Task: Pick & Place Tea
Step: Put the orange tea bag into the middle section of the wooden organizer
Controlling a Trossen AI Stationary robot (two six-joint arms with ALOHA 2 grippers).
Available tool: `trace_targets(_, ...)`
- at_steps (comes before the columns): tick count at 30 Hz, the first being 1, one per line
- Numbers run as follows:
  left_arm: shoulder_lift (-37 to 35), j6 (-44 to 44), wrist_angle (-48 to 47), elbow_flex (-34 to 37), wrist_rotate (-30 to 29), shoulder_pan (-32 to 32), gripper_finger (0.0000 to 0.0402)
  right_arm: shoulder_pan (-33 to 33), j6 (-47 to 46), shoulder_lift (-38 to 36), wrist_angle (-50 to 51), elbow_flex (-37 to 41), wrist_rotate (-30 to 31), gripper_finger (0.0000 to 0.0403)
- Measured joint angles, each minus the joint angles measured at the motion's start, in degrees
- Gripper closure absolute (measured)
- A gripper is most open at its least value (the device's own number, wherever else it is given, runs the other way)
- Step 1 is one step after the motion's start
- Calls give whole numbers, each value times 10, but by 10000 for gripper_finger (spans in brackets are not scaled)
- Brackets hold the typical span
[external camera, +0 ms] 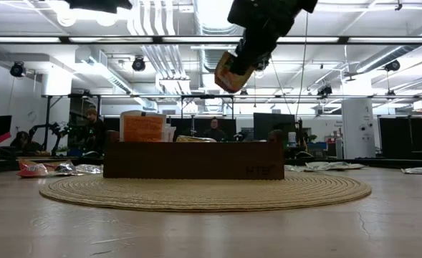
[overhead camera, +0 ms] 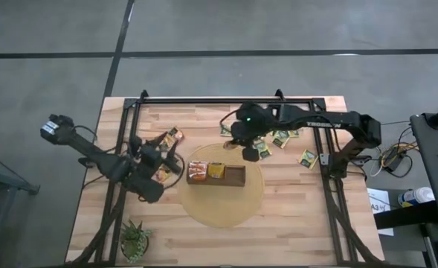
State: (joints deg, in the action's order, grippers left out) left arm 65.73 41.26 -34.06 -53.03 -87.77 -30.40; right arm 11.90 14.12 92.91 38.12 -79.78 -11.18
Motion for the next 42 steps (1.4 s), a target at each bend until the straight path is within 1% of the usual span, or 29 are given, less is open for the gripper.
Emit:
trace_targets(3,-1,2,-1,24,-3,-19,200,-18,0,36,25,-31,0,395)
trace_targets(7,-13,13,-1,40,-15,-17,200,-42,-21,87,52,-77,0,395)
trace_targets(15,-20,-10,-4,76,-23,-8,200,-83,-63,159,90,-145,6,395)
trace_targets(21,-23,-37,-9,118,-24,11,200,-91,-81,215,90,-180,8,395)
trace_targets(26,-32,-33,-7,132,-23,26,200,-91,-90,269,122,-213,8,395)
trace_targets(34,-43,-7,-7,153,-23,51,200,-91,-92,310,149,-257,7,395)
trace_targets(38,-44,4,-7,168,-23,67,200,-90,-90,315,155,-259,6,395)
trace_targets(42,-46,11,-7,168,-23,72,200,-90,-90,315,160,-256,4,394)
